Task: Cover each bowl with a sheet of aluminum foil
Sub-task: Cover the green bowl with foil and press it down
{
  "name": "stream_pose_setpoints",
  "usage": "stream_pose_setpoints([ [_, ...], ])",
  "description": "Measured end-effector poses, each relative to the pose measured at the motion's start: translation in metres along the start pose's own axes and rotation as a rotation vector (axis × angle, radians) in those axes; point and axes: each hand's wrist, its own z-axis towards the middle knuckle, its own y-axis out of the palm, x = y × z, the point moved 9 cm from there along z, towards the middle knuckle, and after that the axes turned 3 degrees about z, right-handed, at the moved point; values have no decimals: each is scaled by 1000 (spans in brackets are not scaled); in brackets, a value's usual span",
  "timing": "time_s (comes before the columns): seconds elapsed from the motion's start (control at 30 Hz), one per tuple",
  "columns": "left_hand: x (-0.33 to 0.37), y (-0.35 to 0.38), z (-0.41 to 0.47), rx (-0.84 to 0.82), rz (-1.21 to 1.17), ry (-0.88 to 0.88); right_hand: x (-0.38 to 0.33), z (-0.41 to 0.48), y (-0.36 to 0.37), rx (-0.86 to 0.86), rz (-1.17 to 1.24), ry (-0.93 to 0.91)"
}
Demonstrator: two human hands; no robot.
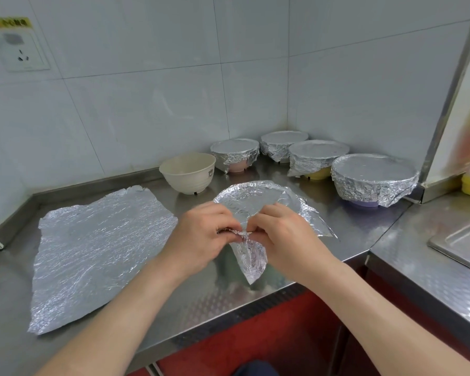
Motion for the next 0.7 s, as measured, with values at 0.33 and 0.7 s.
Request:
stream_pose_setpoints([
  [0.33,-15,-14,-1,-15,-130,-124,1,-3,-12,92,6,91],
  [0.7,-20,-2,5,-79,-147,-55,-3,3,8,93,-158,88],
])
